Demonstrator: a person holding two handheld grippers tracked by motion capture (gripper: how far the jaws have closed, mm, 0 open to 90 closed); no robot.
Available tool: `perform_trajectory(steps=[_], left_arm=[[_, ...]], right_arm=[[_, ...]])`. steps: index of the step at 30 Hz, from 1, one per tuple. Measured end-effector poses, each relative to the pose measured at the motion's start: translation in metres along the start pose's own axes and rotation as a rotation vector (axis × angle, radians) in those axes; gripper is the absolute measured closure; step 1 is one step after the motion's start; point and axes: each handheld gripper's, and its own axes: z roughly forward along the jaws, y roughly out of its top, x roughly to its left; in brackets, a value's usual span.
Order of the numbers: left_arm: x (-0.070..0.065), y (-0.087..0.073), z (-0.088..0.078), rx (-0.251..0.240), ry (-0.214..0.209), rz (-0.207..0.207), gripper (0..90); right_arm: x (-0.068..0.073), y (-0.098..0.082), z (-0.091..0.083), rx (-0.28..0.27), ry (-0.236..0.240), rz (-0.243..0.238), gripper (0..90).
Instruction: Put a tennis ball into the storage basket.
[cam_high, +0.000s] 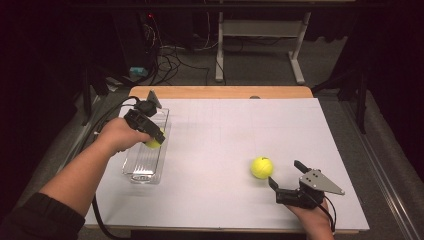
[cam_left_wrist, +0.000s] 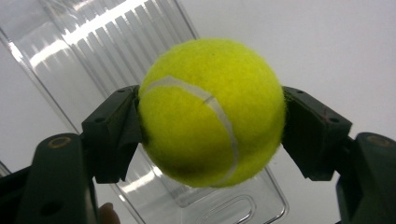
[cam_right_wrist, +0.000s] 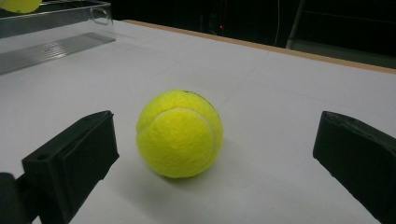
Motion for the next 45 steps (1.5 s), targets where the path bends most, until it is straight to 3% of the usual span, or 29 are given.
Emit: perform_trajectory(steps=[16, 28, 45], left_arm=[[0.024, -0.007, -0.005, -0.006, 0.024, -0.062, 27.0], [0.032, -0.002, -0.008, -0.002, 0.022, -0.085, 27.0], [0.037, 0.013, 0.009, 0.028, 0.025, -0.107, 26.9]], right_arm=[[0.0, 0.0, 0.0, -0.002, -0.002, -0.001, 0.0], [0.0, 0.0, -0.001, -0.005, 0.0, -0.001, 0.0], [0.0, 0.0, -0.001, -0.002, 0.001, 0.003, 0.0]])
